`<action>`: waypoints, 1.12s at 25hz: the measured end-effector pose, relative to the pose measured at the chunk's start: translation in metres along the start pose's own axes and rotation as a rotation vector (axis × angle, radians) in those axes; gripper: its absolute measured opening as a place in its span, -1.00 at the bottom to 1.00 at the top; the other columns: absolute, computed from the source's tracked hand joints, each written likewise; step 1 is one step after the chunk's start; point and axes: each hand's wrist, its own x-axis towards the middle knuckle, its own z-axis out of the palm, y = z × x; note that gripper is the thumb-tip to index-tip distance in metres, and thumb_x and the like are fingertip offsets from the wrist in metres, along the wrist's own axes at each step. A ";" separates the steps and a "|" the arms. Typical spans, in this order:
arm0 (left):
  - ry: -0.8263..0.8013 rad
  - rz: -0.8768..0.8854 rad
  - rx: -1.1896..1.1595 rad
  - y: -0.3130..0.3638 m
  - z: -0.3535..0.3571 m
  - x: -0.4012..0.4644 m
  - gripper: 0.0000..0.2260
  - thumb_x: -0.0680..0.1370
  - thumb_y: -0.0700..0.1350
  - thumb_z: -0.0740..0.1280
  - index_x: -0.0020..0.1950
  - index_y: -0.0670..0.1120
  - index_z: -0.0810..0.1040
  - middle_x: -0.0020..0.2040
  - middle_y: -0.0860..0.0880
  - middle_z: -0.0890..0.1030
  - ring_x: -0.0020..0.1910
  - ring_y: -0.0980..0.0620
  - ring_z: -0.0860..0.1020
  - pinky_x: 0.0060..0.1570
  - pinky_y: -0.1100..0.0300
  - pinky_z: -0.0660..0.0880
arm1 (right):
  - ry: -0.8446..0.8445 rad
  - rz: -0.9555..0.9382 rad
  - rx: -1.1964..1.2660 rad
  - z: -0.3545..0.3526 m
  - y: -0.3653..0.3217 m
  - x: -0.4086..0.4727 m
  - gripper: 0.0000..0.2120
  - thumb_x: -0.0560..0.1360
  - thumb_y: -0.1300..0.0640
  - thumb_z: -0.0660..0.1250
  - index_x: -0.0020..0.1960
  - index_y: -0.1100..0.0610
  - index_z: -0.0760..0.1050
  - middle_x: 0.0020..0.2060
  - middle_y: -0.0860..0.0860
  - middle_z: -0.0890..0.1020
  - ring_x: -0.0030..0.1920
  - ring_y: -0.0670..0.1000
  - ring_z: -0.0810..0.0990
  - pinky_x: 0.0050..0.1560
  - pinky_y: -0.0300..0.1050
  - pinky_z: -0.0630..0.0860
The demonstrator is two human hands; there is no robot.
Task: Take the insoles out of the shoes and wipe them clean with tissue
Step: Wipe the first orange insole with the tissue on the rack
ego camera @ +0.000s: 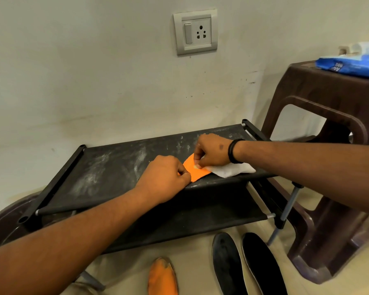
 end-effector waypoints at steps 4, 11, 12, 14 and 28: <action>-0.005 0.002 0.006 -0.002 0.001 0.001 -0.79 0.51 -0.04 0.35 -0.24 -0.03 0.73 -0.20 0.09 0.71 -0.29 0.06 0.64 -0.18 0.04 0.63 | 0.038 0.021 -0.053 0.002 -0.002 0.008 -0.90 0.48 0.21 0.38 -0.06 0.20 0.66 -0.10 0.10 0.70 -0.10 0.08 0.65 -0.02 -0.01 0.61; 0.002 0.003 0.009 0.002 -0.001 -0.001 -0.81 0.52 -0.04 0.36 -0.18 -0.01 0.75 -0.17 0.13 0.71 -0.28 0.08 0.63 -0.18 0.10 0.63 | 0.046 0.036 -0.012 0.003 -0.005 0.016 -0.90 0.48 0.23 0.39 -0.05 0.18 0.67 -0.08 0.07 0.71 -0.06 0.05 0.65 0.02 -0.05 0.61; 0.000 0.001 0.007 0.002 -0.001 -0.001 -0.81 0.53 -0.04 0.35 -0.17 -0.01 0.75 -0.16 0.12 0.71 -0.28 0.08 0.64 -0.17 0.09 0.64 | 0.046 0.051 -0.011 0.003 -0.004 0.017 -0.92 0.49 0.23 0.39 -0.07 0.16 0.66 -0.09 0.07 0.70 -0.07 0.05 0.65 0.01 -0.05 0.60; -0.003 -0.001 0.007 0.002 0.000 -0.001 -0.81 0.53 -0.04 0.35 -0.18 -0.01 0.75 -0.16 0.11 0.71 -0.27 0.09 0.64 -0.18 0.07 0.64 | 0.109 0.071 -0.086 0.004 -0.003 0.017 -0.92 0.50 0.23 0.35 -0.13 0.13 0.62 -0.14 0.07 0.68 -0.11 0.08 0.63 -0.06 -0.02 0.60; 0.006 -0.006 0.010 0.002 0.000 -0.001 -0.82 0.53 -0.05 0.36 -0.20 0.00 0.74 -0.17 0.11 0.71 -0.28 0.10 0.64 -0.16 0.08 0.64 | 0.096 0.033 -0.079 0.001 0.008 0.003 -0.89 0.51 0.13 0.39 -0.02 0.12 0.66 -0.04 0.04 0.71 -0.05 0.05 0.64 -0.01 -0.07 0.58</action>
